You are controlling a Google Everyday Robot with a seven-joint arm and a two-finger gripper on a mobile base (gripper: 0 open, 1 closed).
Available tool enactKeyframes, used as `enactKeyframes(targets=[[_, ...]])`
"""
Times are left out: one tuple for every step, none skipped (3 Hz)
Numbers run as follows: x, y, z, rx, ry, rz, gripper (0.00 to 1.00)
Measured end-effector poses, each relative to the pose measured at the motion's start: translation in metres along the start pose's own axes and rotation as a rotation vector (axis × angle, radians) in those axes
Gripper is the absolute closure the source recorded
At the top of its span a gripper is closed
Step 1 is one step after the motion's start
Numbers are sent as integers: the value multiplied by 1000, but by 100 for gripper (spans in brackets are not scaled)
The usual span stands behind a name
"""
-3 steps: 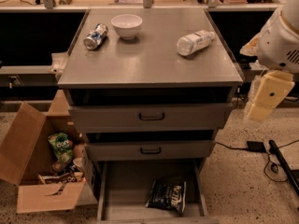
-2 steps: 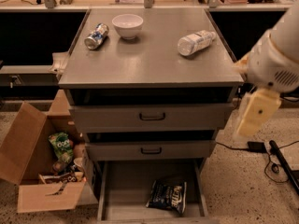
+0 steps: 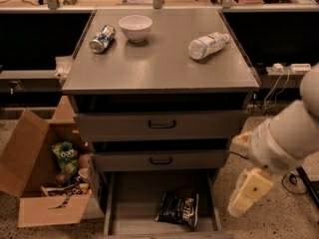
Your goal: Pick blue chip bag from bottom drawer and place on counter
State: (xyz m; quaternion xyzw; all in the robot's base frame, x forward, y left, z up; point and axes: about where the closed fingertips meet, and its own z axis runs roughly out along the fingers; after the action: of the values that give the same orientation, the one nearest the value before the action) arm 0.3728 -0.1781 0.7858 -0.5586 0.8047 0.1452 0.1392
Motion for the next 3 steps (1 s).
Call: enactKeyframes(targets=[[33,32,70,-105,-41,88,0],[33,32,69,-104,-42,87,0],[41,27,81,-101,-58,109,0]])
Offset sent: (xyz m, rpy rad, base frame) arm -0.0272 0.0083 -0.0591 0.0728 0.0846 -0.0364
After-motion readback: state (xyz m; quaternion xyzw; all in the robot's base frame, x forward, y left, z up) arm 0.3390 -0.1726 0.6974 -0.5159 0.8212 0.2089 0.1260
